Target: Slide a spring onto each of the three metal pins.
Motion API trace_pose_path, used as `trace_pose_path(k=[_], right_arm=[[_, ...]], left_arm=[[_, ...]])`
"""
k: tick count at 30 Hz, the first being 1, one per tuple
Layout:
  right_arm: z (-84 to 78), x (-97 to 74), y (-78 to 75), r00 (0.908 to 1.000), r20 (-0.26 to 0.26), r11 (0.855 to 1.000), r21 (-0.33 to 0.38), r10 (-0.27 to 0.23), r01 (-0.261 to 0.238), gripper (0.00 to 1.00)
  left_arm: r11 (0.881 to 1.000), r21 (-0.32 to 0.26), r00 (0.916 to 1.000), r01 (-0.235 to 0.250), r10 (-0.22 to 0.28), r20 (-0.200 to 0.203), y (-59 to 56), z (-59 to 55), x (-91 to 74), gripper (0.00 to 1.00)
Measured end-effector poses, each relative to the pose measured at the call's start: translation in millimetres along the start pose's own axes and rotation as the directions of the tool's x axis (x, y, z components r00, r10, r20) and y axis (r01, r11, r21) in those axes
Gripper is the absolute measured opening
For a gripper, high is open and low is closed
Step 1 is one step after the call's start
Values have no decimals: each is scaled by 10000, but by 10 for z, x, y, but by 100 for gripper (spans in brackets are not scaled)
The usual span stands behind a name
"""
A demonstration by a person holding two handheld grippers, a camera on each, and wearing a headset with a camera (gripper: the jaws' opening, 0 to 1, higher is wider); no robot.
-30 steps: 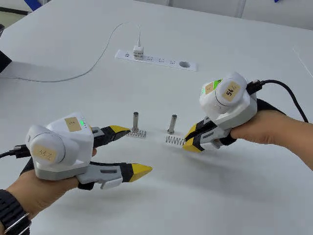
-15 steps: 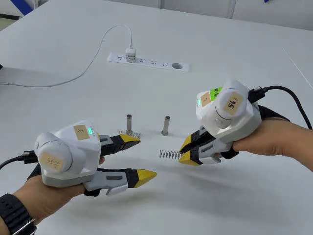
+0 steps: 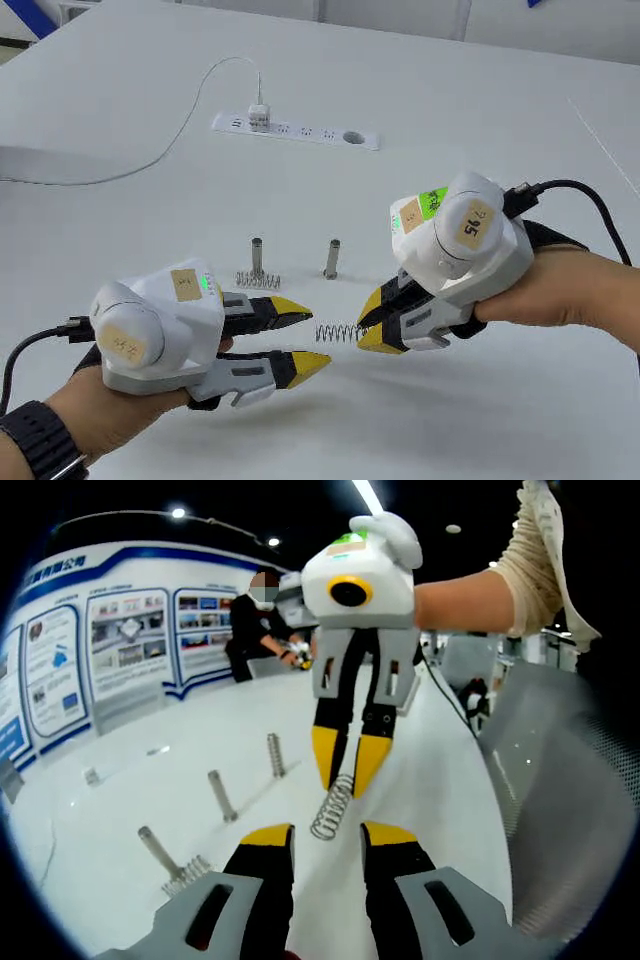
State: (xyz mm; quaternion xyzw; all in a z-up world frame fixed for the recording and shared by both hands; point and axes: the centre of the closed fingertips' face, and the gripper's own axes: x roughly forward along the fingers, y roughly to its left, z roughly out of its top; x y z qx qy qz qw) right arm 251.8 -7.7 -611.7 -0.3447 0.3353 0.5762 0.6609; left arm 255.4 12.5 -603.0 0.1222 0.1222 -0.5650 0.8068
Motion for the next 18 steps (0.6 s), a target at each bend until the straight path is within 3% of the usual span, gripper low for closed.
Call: trace_pose_path(k=[9,18], right_arm=[[36,-6,40,9999,59,9997,-214,148,-146,11],[76,-47,65,9995,167,9990,-357,283,-277,11]], left_arm=[[9993,314,9998,179,-177,-64,-56,1,22,16],[9988,414,9996,250,-244,-154,-73,-20,15,12]])
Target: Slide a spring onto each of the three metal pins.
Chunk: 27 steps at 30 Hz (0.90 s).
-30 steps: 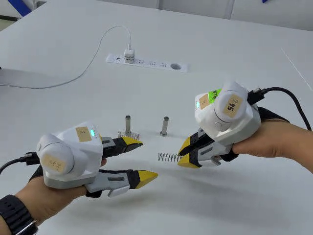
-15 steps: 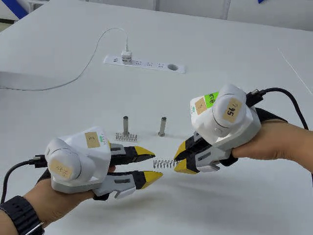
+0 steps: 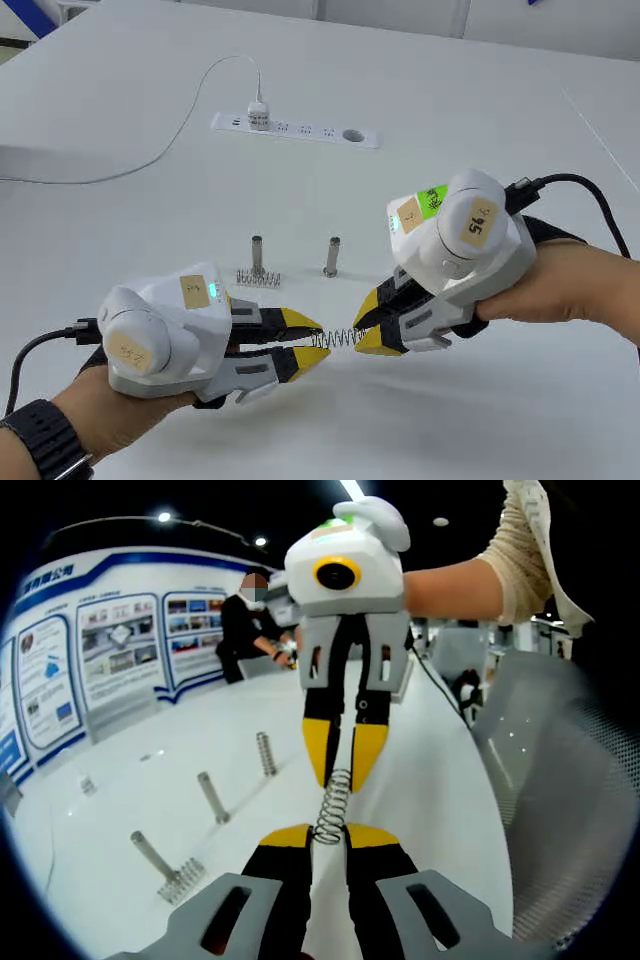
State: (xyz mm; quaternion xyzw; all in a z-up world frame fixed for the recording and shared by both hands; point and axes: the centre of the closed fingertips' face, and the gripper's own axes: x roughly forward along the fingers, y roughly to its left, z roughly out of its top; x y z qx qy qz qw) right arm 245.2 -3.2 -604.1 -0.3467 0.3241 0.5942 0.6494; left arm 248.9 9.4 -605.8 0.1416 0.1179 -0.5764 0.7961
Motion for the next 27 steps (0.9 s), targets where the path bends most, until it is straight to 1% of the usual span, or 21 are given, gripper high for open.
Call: trace_pose_path(k=[7,10,13,21,27], right_arm=[[107,-70,-5,9998,174,9999,-120,-26,28,11],[177,-113,-7,9993,361,9999,-124,-44,48,11],[282,-158,-1,9980,631,9999,-131,-49,57,11],[464,-177,30,9957,924,9990,-427,-102,142,11],[531,-159,40,9945,1045,9984,-551,-88,146,11]], left_arm=[[10000,1,10000,-34,34,1,16,-2,-9,12],[10000,-5,10000,-42,42,16,17,1,-10,12],[10000,1,10000,-25,25,32,13,6,-7,11],[10000,-6,9999,34,-34,127,-4,47,22,11],[10000,-4,9998,40,-40,191,-11,70,29,11]])
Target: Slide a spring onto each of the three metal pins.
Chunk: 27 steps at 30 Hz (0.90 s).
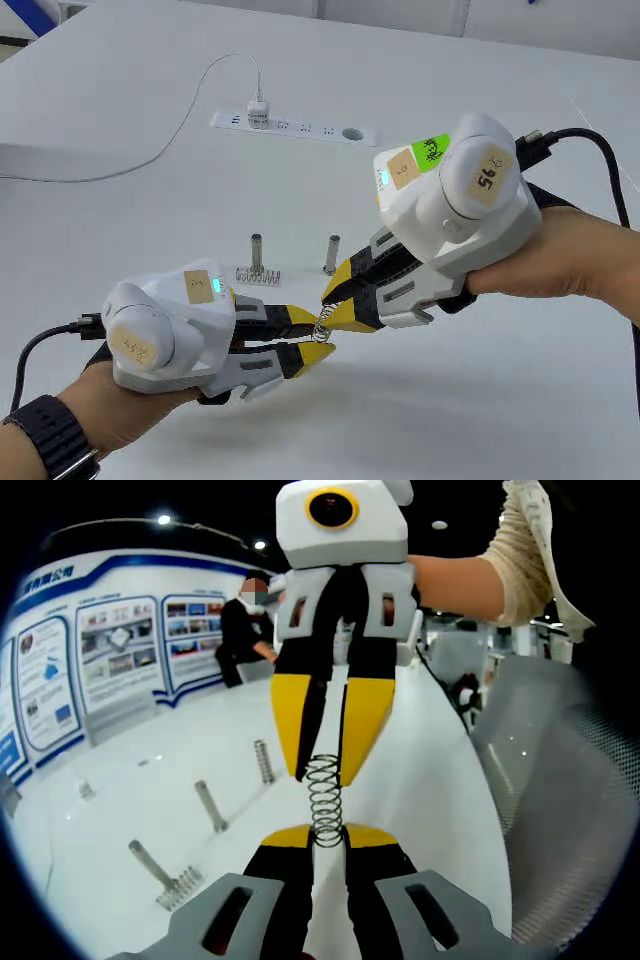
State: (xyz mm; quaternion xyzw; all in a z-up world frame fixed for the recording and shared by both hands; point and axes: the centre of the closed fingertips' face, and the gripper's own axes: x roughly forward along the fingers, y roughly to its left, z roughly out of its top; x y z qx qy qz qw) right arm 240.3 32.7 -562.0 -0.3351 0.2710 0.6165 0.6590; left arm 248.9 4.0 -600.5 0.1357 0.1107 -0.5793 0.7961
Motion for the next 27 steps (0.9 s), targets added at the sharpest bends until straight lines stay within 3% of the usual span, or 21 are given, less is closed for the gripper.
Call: trace_pose_path(k=[27], right_arm=[[-9,37,-17,9998,174,9995,298,-55,50,12]], left_arm=[[9994,-295,9998,-157,162,143,33,2,-6,11]])
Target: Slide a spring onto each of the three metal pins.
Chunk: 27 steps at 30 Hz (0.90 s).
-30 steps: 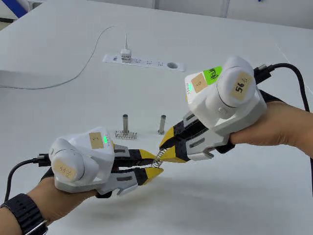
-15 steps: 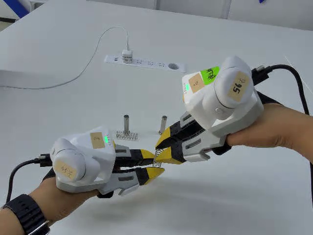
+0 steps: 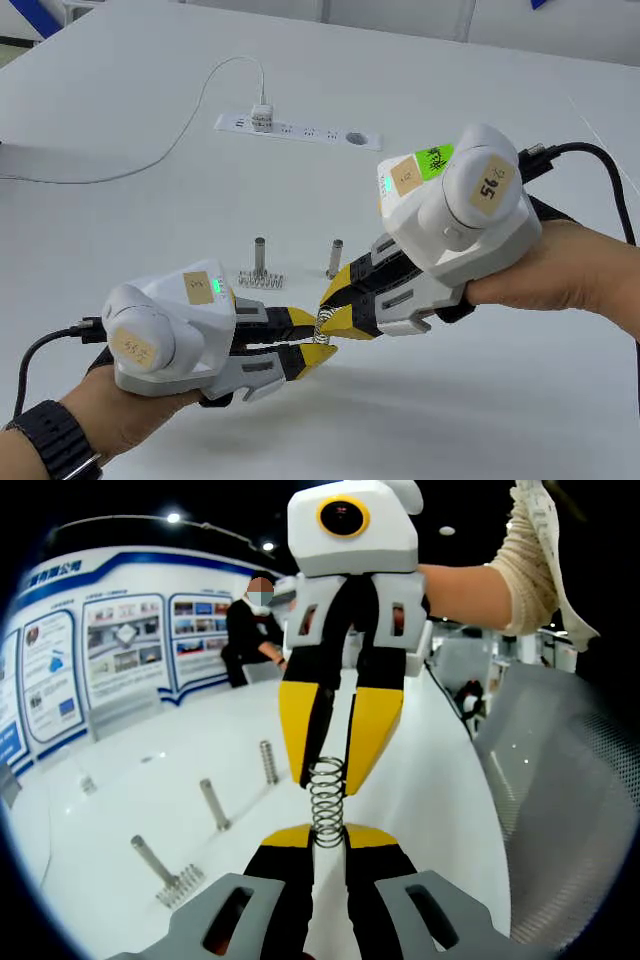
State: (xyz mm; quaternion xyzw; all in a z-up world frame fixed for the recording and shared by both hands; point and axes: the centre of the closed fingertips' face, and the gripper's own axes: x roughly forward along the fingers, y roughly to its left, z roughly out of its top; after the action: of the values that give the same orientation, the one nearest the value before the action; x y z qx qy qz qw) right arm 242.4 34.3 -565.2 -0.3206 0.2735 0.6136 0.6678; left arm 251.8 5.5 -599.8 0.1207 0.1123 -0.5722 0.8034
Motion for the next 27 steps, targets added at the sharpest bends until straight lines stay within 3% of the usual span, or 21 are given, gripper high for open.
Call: trace_pose_path(k=[13,27], right_arm=[[24,-30,-53,9999,93,9998,164,-136,134,12],[1,-124,-168,9990,64,9983,381,-441,438,12]], left_arm=[[9996,-10,9996,-267,267,1,54,2,-30,20],[9922,-603,9940,-1092,1091,-49,269,-95,-257,38]])
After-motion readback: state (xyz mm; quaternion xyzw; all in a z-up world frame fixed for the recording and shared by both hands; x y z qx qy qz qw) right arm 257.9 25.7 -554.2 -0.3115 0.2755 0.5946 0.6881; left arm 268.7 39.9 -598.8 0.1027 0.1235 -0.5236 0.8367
